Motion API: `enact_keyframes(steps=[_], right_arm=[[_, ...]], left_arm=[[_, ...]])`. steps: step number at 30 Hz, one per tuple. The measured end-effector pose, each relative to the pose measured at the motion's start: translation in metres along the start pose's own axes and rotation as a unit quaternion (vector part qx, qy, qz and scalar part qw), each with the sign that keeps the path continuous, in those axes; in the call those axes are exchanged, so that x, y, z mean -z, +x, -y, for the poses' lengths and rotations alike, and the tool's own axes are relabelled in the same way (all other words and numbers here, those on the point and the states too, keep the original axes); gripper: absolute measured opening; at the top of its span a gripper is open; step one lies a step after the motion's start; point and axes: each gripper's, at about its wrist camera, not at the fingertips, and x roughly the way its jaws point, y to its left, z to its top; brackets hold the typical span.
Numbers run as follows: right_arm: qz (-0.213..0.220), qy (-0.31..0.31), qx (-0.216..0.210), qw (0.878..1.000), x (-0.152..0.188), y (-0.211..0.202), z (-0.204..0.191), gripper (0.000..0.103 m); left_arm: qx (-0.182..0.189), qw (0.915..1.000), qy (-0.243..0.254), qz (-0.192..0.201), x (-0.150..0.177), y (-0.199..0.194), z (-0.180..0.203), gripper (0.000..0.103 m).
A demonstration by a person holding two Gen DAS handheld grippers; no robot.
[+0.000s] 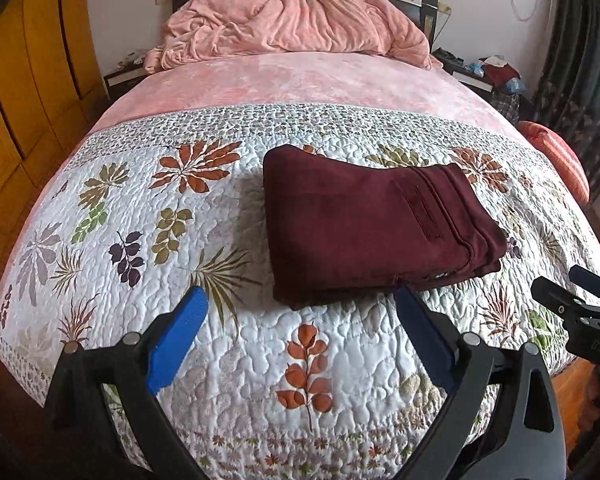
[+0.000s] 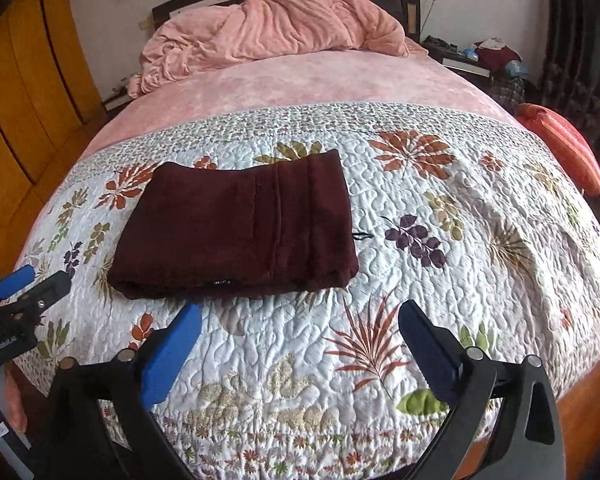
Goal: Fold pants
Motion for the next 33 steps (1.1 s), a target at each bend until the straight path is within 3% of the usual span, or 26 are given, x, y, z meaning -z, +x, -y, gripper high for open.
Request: enact_keyframes(steps=[15, 33], right_arm=[[-0.019, -0.002, 0.008, 1.0, 0.017, -0.012, -0.013, 0.099], [-0.041, -0.008, -0.011, 0.999, 0.022, -0.004, -0.028, 0.099]], left_arm=[[-0.019, 0.9994, 0.023, -0.019, 0.025, -0.016, 0.016, 0.096], [-0.015, 0.9984, 0.008, -0.054, 0.035, -0.002, 0.018, 0.096]])
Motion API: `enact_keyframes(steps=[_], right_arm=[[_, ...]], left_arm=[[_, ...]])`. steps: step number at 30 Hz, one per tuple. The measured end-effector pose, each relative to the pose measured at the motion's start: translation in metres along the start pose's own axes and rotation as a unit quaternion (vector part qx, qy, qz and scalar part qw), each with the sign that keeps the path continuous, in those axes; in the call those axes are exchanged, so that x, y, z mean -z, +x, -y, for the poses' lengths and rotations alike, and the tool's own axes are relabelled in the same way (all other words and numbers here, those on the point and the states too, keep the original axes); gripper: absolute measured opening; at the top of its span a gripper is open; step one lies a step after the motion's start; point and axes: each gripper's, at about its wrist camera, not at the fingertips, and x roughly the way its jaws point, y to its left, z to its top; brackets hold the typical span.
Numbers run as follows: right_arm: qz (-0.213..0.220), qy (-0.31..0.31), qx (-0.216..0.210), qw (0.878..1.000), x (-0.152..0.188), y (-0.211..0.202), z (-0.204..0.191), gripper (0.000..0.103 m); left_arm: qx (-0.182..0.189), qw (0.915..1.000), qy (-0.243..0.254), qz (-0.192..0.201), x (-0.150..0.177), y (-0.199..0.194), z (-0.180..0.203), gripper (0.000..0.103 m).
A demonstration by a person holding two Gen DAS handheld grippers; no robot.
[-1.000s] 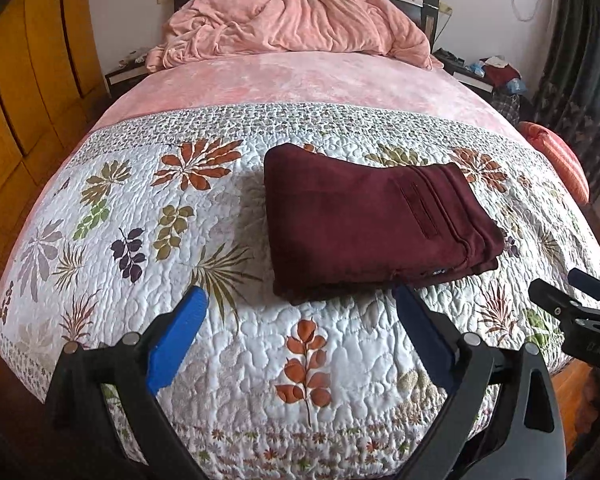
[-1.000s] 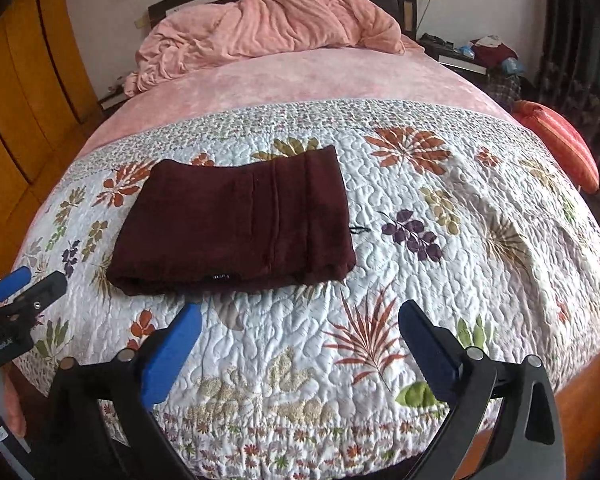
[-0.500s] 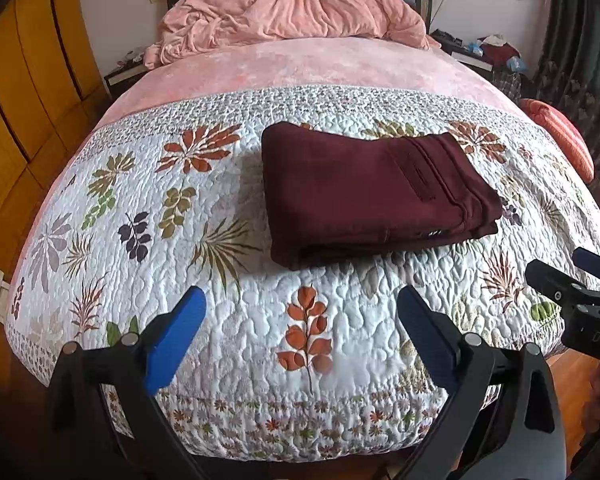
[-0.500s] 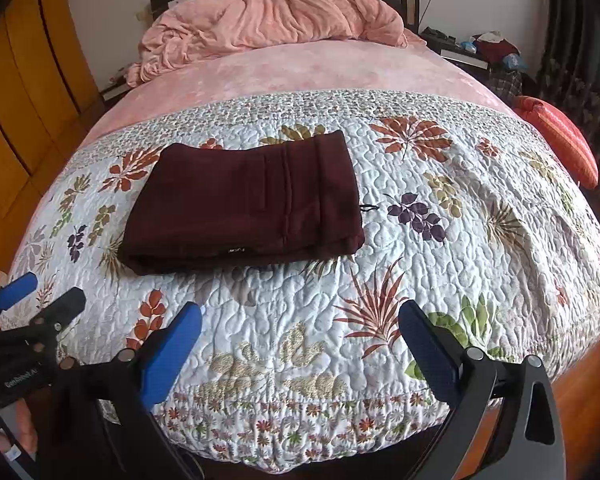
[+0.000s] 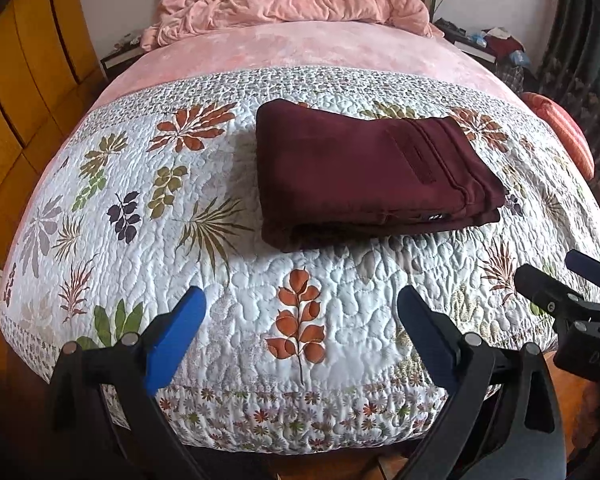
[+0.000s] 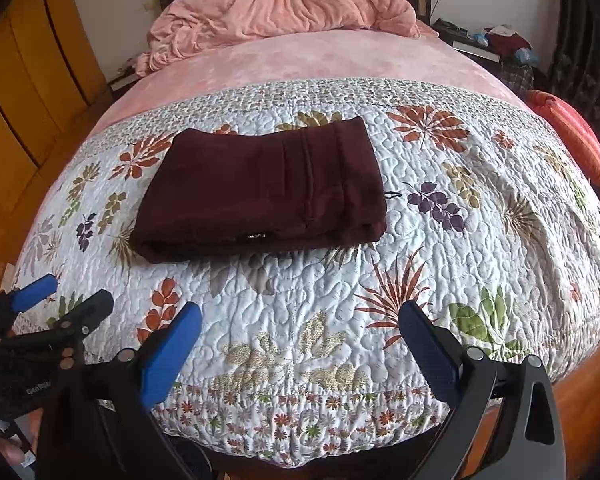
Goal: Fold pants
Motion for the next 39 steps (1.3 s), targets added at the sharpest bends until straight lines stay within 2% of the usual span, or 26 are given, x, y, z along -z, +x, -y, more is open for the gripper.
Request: enact_keyframes(steps=[27, 39], right_arm=[[-0.028, -0.001, 0.004, 1.0, 0.005, 0.018, -0.005, 0.099], [-0.027, 0.006, 0.001, 1.0, 0.006, 0.019, -0.003, 0.099]], left_arm=[[-0.004, 1.0, 0.001, -0.004, 0.0, 0.009, 0.001, 0.096], [0.002, 0.9999, -0.005, -0.015, 0.0, 0.012, -0.001, 0.096]])
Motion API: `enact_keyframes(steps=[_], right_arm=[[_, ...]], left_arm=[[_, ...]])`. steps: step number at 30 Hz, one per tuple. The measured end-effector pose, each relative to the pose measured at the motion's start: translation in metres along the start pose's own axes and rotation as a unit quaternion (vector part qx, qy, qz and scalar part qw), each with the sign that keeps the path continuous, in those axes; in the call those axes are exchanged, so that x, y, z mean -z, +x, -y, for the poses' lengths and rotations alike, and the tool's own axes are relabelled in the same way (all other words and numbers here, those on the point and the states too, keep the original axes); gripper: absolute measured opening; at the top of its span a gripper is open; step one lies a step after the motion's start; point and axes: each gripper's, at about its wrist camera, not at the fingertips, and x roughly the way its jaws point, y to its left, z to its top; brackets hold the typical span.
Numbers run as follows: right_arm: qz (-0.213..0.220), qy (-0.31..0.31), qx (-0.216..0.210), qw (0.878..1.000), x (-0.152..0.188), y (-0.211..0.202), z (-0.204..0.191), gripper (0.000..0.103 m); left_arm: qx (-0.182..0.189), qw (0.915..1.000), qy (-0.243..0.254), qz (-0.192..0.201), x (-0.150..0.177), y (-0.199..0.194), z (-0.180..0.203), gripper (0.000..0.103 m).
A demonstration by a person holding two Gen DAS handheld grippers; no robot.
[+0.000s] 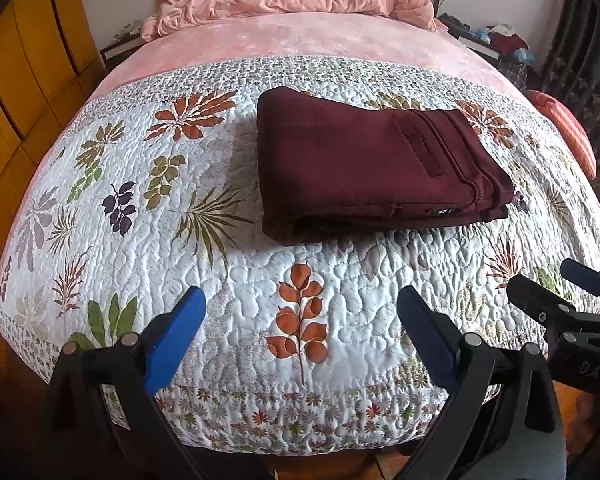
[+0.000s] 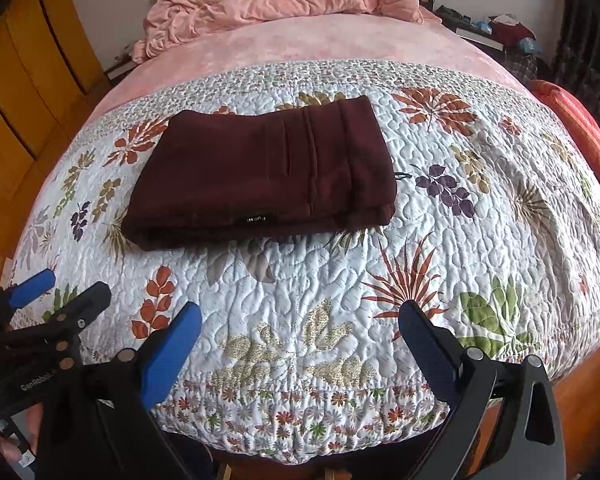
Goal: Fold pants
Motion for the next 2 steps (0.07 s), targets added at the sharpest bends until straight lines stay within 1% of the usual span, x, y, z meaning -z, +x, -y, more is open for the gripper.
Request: enact_keyframes(steps=[2], right_arm=[[-0.001, 0.0, 0.0, 1.0, 0.0002, 0.0001, 0.0002, 0.099]], left_arm=[[-0.003, 1.0, 0.003, 0.001, 0.0001, -0.0003, 0.0001, 0.096]])
